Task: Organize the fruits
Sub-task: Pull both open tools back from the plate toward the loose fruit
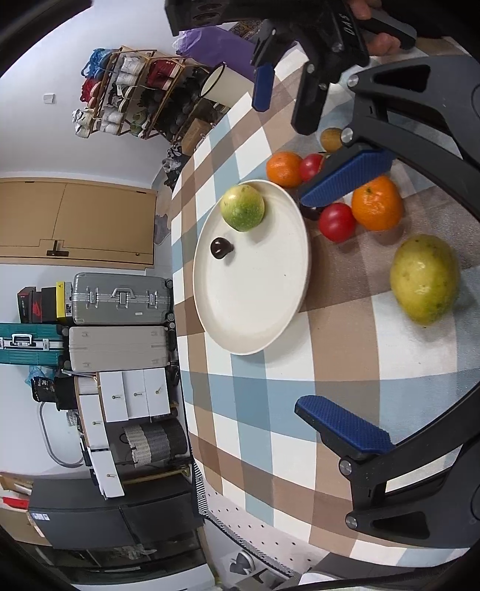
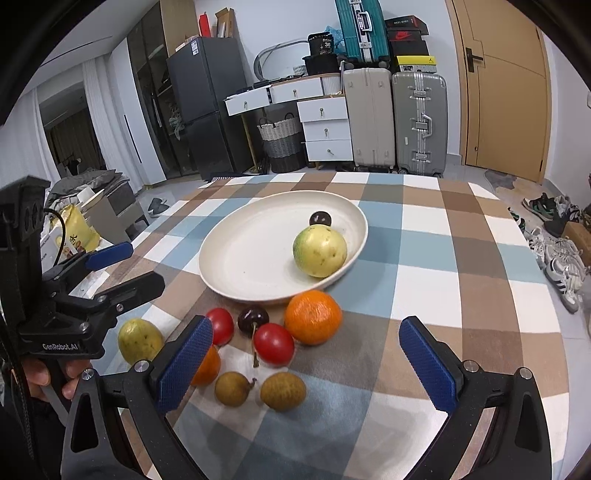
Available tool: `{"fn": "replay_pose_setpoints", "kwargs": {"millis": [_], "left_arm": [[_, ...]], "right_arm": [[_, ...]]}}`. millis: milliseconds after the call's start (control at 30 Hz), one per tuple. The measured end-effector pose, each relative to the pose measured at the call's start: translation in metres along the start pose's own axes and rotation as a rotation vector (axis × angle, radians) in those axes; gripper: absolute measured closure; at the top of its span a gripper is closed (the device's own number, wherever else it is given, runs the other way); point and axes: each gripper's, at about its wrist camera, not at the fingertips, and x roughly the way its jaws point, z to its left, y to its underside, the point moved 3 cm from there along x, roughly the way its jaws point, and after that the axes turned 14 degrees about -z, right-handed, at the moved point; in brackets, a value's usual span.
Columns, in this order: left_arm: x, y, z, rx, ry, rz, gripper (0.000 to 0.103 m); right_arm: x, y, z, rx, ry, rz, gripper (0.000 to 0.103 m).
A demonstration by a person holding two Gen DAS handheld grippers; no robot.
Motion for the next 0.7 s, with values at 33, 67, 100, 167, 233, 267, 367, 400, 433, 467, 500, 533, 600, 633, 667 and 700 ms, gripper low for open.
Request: {"fn": "replay_pose_setpoints", "kwargs": {"millis": [33, 67, 100, 167, 233, 267, 367, 400, 433, 467, 500, 533, 600, 633, 667, 700], "left_arm": [[-0.002, 0.002, 0.0, 0.0, -0.001, 0.002, 0.001], [-0.004, 0.003, 0.001, -0.003, 0.001, 0.005, 0.001], [-0.008, 0.005, 0.002, -0.007, 0.004, 0.006, 0.001], [-0.015, 0.008, 0.005, -0.008, -0.007, 0.007, 0.001], [-0.021, 0.01, 0.006, -0.012, -0.008, 0.005, 0.001], [-0.025, 0.012, 0.008, -0.014, -0.003, 0.005, 0.001], [-0.029, 0.016, 0.01, -0.017, -0.005, 0.004, 0.001], [-0.029, 0.019, 0.011, -0.019, 0.0, 0.012, 0.001], [-0.029, 0.022, 0.012, -0.022, 0.004, 0.019, 0.001], [-0.029, 0.024, 0.012, -0.025, 0.007, 0.023, 0.001], [-0.027, 0.026, 0.012, -0.029, 0.014, 0.03, 0.001], [-0.025, 0.028, 0.012, -0.029, 0.016, 0.041, 0.001], [-0.022, 0.029, 0.011, -0.022, 0.015, 0.045, 0.001], [-0.021, 0.03, 0.01, -0.017, 0.013, 0.048, 0.001], [-0.02, 0.031, 0.009, -0.01, 0.015, 0.055, 0.001], [-0.019, 0.032, 0.007, -0.002, 0.018, 0.061, 0.001]], "right_arm": [[-0.001, 0.0, -0.001, 0.005, -0.003, 0.003, 0.001], [-0.002, 0.001, -0.002, 0.012, -0.005, 0.003, 0.001], [-0.004, 0.002, -0.003, 0.016, -0.009, 0.003, 0.001], [-0.006, 0.003, -0.004, 0.016, -0.014, 0.004, 0.0], [-0.008, 0.005, -0.005, 0.013, -0.012, 0.007, 0.001], [-0.008, 0.005, -0.004, 0.01, -0.012, 0.007, 0.001], [-0.007, 0.007, -0.004, 0.01, -0.013, 0.013, 0.001], [-0.008, 0.008, -0.003, 0.007, -0.011, 0.019, 0.001], [-0.007, 0.009, -0.003, 0.004, -0.005, 0.025, 0.001], [-0.007, 0.01, -0.002, -0.001, 0.002, 0.032, 0.001], [-0.007, 0.011, -0.003, -0.004, 0.009, 0.035, 0.001], [-0.006, 0.011, -0.002, -0.003, 0.013, 0.038, 0.001], [-0.005, 0.012, -0.005, 0.007, 0.023, 0.042, 0.001], [-0.005, 0.011, -0.007, 0.016, 0.032, 0.039, 0.001], [-0.004, 0.011, -0.01, 0.023, 0.041, 0.038, 0.001], [-0.004, 0.011, -0.013, 0.034, 0.057, 0.033, 0.001]]}}
